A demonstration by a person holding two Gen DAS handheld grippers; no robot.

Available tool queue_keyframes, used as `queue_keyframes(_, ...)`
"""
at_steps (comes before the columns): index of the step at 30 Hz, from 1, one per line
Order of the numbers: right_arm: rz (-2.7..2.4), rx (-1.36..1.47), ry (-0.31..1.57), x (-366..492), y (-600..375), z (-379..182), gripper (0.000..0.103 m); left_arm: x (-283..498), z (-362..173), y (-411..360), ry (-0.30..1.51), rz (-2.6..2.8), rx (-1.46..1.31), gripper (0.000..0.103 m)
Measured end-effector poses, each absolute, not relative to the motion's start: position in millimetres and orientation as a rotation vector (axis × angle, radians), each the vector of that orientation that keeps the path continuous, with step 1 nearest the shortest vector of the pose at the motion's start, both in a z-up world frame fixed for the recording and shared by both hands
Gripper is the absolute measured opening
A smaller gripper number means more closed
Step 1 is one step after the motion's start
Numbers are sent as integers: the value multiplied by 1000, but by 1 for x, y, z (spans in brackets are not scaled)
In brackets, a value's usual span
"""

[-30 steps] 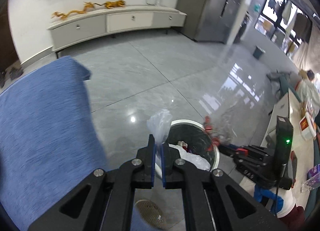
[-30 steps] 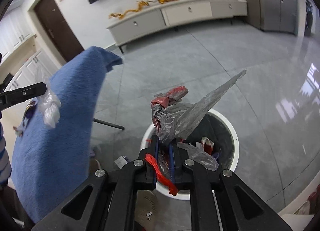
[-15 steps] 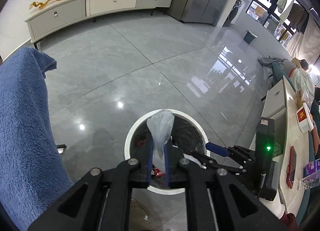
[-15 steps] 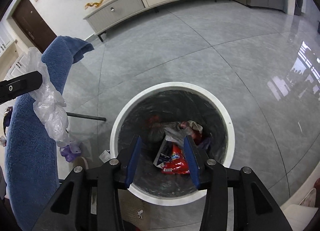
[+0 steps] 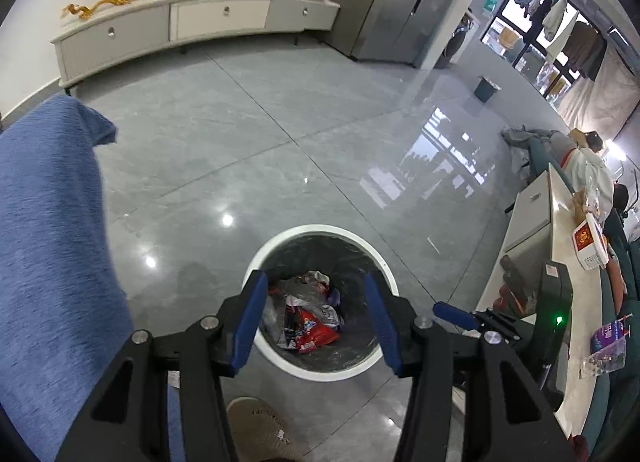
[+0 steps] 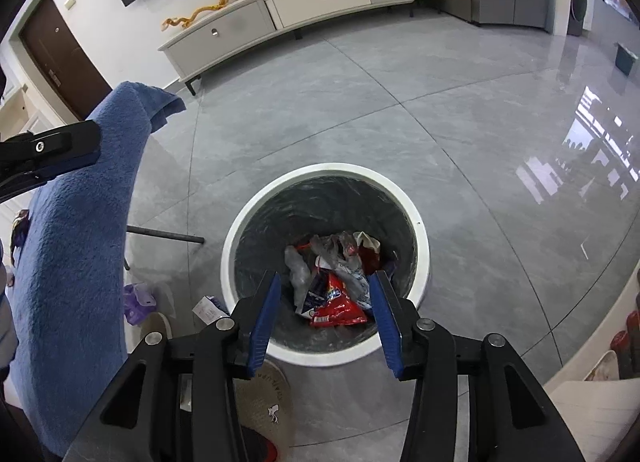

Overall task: Collect trash
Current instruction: 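Move both open grippers back to the last items on the rug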

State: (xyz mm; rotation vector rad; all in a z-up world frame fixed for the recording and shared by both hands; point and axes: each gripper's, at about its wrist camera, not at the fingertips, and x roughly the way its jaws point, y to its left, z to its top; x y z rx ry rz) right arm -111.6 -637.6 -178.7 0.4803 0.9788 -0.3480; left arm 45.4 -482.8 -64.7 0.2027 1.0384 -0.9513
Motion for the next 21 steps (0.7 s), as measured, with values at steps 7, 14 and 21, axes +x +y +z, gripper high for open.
queue_keyframes(7, -295, 423, 907, -100, -610, -130, 46, 49, -26, -397, 949, -867, 166, 49)
queue_keyframes(14, -160, 330, 848, -72, -545, -76, 47, 53, -3, -273, 854, -729, 143, 50)
queue_keyframes(21, 8, 250, 853, -23, -456, -49, 47, 71, -21, -109, 851, -490, 5, 57)
